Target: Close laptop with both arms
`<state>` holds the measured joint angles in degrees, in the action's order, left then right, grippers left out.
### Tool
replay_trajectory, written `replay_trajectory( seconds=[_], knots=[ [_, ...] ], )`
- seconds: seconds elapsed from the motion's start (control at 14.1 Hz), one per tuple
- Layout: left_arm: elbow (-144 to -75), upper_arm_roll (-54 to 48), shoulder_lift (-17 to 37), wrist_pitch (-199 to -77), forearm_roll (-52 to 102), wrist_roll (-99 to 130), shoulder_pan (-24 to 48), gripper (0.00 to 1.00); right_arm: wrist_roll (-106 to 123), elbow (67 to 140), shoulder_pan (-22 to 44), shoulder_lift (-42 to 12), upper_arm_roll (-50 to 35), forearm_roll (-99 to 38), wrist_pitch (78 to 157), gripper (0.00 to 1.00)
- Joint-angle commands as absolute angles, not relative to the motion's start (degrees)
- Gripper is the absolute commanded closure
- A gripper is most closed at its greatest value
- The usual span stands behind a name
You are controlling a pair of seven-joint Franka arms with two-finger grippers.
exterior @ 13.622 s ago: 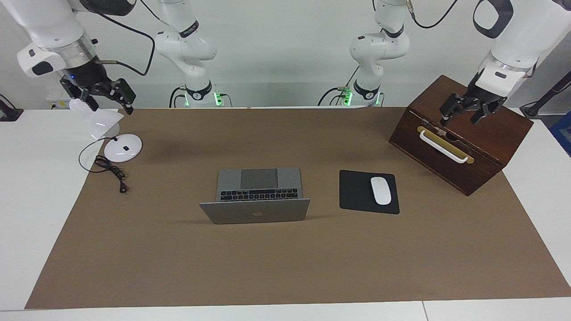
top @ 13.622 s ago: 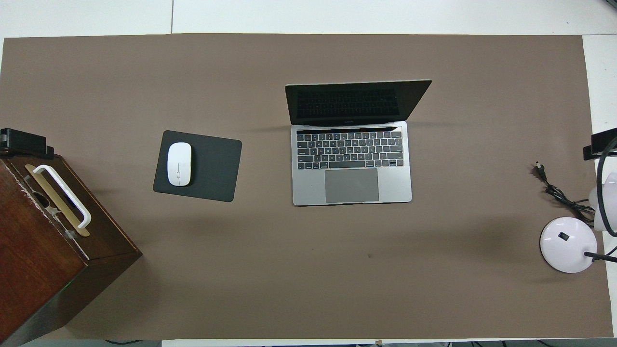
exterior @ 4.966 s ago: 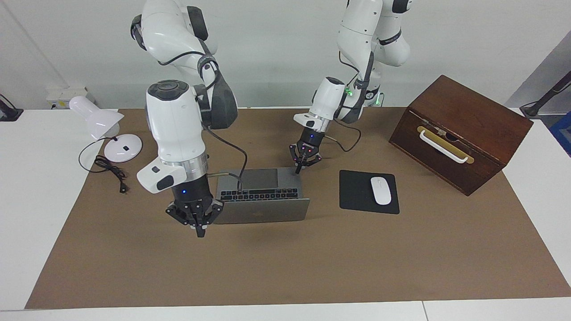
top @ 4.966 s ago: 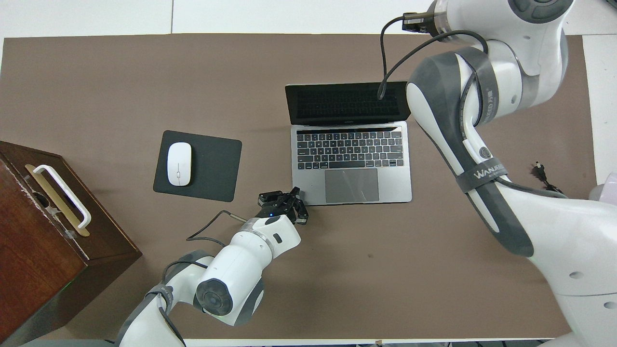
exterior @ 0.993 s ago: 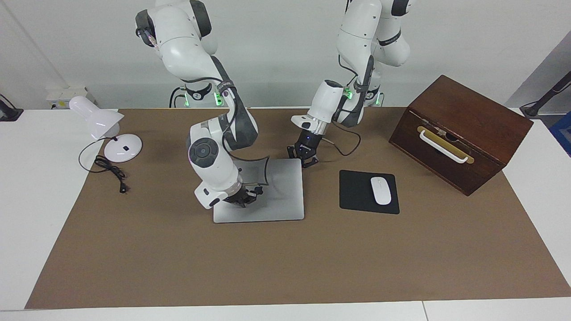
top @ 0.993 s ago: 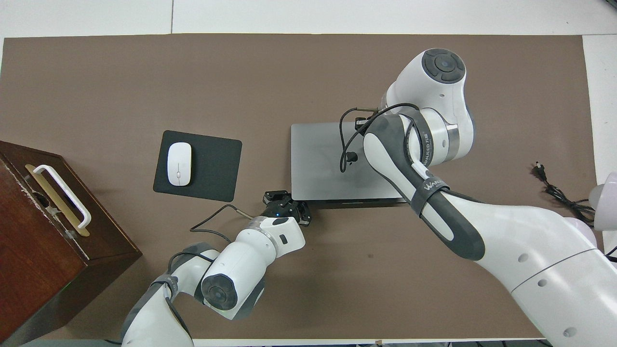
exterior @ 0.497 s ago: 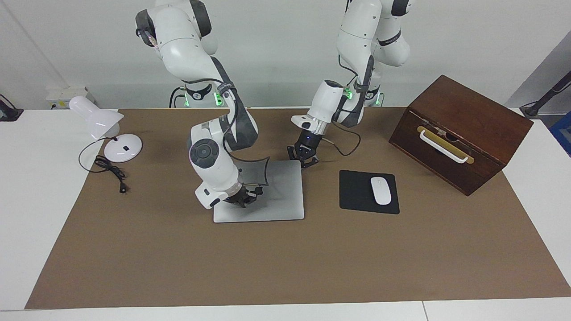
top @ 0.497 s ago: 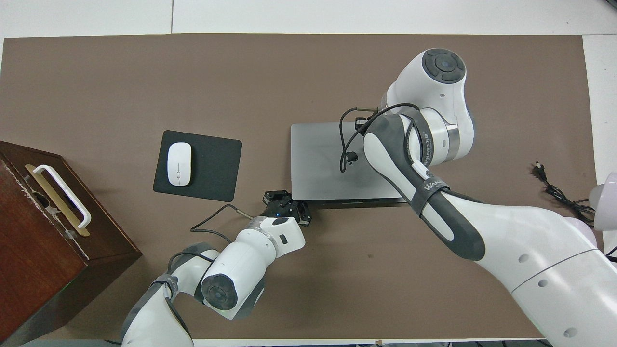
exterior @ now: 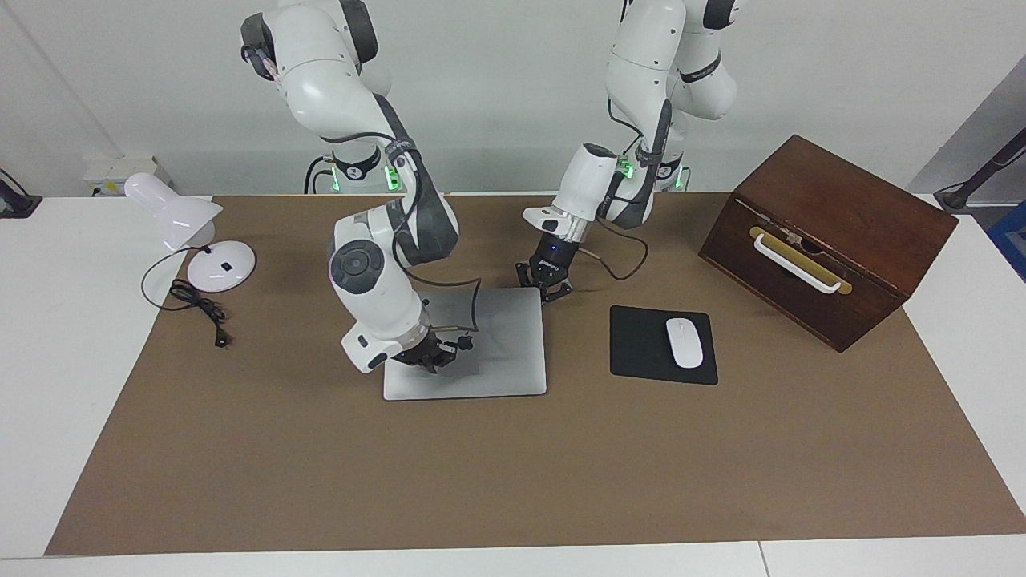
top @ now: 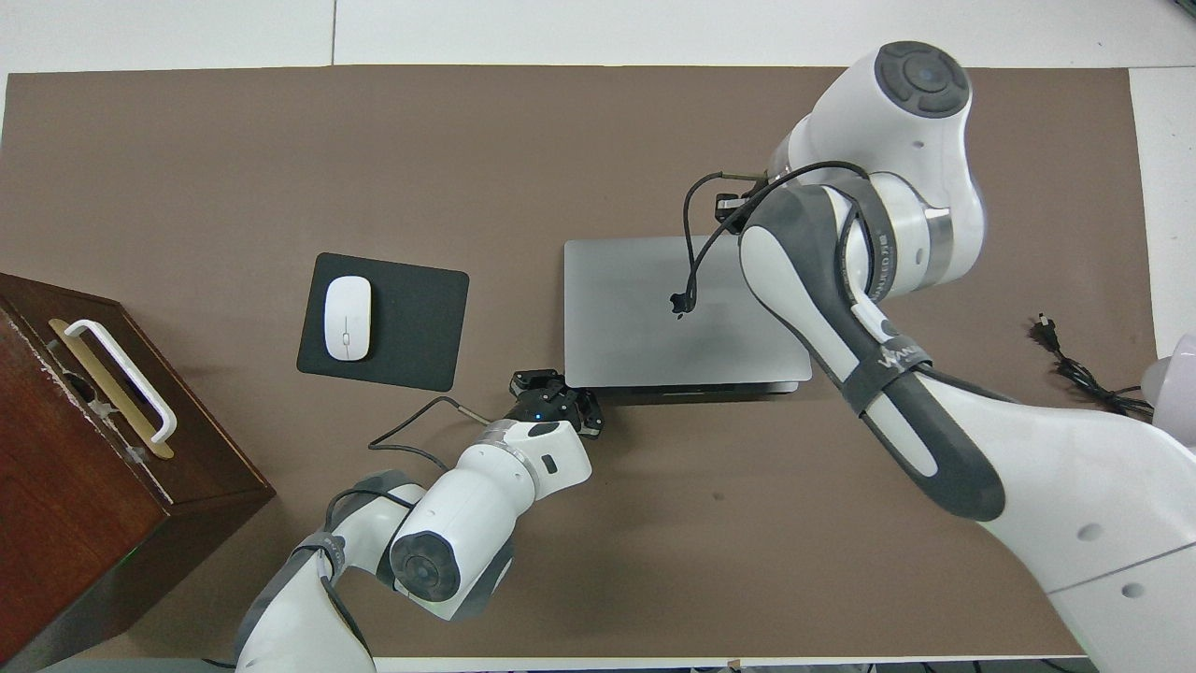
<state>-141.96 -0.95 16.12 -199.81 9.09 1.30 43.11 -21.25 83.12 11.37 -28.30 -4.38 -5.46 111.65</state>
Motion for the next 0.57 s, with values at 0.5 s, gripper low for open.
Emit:
replay_trajectory(
  seconds=[0.5],
  knots=[
    [-141.6, -1.0, 19.3, -200.4, 7.7, 5.6, 41.8, 1.00, -1.0, 82.7, -0.6, -15.8, -4.6, -1.6, 104.7, 1.00]
  ],
)
